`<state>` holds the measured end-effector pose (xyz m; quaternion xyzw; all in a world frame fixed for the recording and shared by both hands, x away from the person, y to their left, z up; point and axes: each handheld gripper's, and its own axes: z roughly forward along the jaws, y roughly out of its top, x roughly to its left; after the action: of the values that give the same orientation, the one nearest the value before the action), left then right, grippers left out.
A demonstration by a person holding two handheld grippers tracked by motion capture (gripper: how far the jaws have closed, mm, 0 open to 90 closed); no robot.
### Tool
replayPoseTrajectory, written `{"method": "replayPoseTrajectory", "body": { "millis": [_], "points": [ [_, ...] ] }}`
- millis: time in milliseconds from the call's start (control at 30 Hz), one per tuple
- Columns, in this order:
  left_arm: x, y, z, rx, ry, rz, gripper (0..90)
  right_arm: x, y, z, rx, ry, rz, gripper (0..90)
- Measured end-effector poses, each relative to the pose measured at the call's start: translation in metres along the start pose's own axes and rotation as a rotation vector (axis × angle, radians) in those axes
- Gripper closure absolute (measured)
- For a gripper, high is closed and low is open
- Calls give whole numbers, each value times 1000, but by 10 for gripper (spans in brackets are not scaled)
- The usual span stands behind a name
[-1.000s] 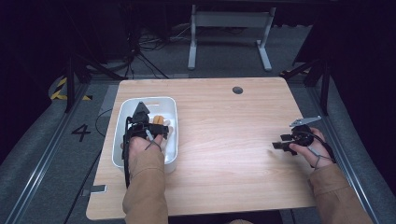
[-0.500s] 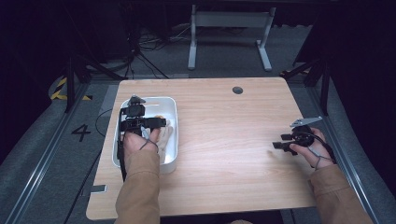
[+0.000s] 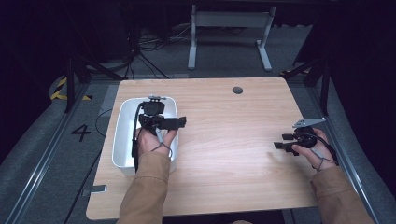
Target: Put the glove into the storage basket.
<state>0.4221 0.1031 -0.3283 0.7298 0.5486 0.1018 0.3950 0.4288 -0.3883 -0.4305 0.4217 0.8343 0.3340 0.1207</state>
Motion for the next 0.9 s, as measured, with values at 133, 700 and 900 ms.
{"method": "replayPoseTrajectory", "body": {
  "millis": [133, 700, 900],
  "points": [
    [-23, 1, 2, -21, -80, 72, 0, 0, -1, -3, -14, 8, 0, 377],
    [-81, -6, 14, -73, -355, 343, 0, 0, 0, -9, -42, 39, 4, 380],
    [-86, -14, 21, -74, -395, 414, 0, -1, 0, -9, -51, 49, 0, 386]
  ]
}}
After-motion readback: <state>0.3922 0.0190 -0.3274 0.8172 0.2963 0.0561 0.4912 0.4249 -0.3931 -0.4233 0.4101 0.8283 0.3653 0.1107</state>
